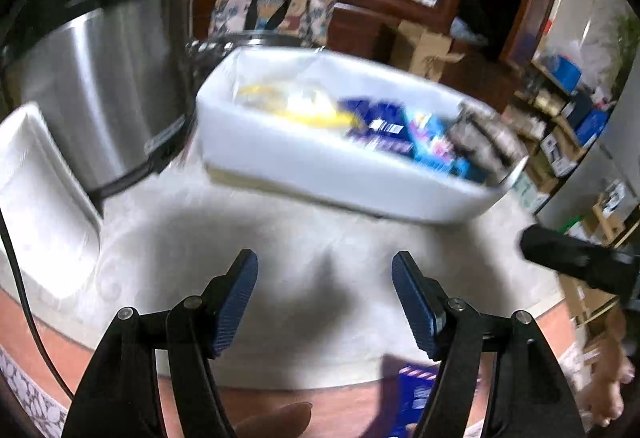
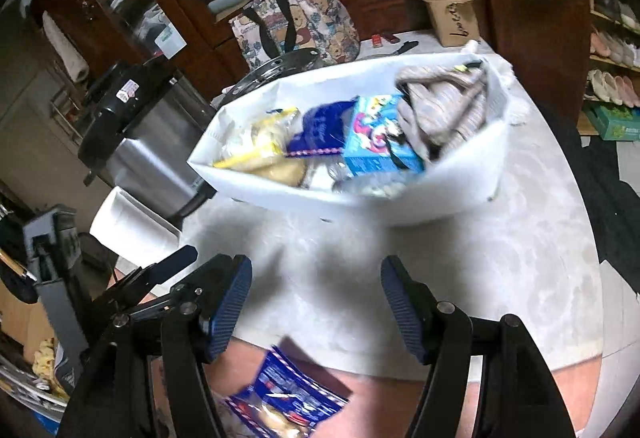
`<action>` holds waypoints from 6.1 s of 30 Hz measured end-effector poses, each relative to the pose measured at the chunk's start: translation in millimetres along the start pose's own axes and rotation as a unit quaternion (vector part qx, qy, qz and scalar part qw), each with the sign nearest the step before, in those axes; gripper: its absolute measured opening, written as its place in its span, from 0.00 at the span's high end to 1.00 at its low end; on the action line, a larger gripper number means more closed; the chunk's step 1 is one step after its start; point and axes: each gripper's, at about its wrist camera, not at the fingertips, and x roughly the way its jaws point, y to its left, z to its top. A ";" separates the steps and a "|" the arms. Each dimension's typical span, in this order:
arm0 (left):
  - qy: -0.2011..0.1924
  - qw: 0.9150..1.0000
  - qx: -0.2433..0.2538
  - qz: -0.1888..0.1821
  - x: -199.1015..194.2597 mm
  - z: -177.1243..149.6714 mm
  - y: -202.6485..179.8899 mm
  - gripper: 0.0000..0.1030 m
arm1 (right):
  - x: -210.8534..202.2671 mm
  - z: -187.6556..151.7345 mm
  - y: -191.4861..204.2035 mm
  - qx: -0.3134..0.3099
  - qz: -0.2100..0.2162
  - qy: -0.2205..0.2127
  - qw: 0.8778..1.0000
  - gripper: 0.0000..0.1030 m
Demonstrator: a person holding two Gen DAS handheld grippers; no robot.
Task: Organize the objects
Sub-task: 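Lower the bread bag into the white box and open the left gripper, then reach the right gripper down to the blue-and-white biscuit packet, then grasp the biscuit packet with the right gripper and lift it, then lower the blue biscuit packet into the white box and open the right gripper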
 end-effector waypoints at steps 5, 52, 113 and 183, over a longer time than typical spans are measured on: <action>0.024 1.000 -0.011 0.005 23.4 -11.4 6.3 0.33 | 27.8 -17.5 -7.5 -0.017 -0.036 0.025 0.999 0.36; 0.046 0.995 0.013 0.093 56.2 -32.3 -7.4 0.01 | 29.3 -88.0 34.2 -0.208 0.075 0.035 0.975 0.22; 0.050 0.995 0.053 0.061 54.5 -45.0 -25.6 0.01 | 36.7 -85.7 -12.0 -0.039 -0.140 0.010 0.989 0.44; -0.042 0.998 -0.010 -0.042 39.8 52.5 -21.6 0.23 | 49.8 104.7 2.5 0.111 0.060 -0.131 0.983 0.69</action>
